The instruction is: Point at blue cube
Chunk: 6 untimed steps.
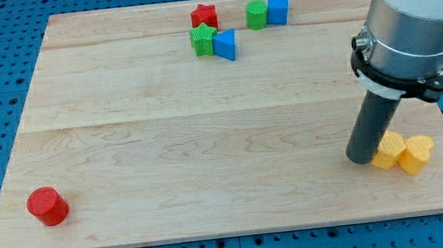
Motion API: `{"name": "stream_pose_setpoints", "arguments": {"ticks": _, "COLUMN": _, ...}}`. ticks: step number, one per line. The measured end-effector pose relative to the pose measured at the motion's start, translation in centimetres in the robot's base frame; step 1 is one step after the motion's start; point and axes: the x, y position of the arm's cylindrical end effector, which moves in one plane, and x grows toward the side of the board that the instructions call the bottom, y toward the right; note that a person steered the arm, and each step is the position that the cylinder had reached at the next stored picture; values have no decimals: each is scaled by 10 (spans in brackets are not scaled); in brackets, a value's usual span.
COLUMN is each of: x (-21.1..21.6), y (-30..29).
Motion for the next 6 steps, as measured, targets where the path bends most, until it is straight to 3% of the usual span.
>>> {"name": "stream_pose_setpoints", "arguments": {"ticks": 1, "x": -13, "y": -9}}
{"name": "stream_pose_setpoints", "arguments": {"ticks": 2, "x": -66, "y": -30}}
{"name": "stream_pose_setpoints", "arguments": {"ticks": 3, "x": -120, "y": 3}}
{"name": "stream_pose_setpoints", "arguments": {"ticks": 6, "x": -324, "y": 29}}
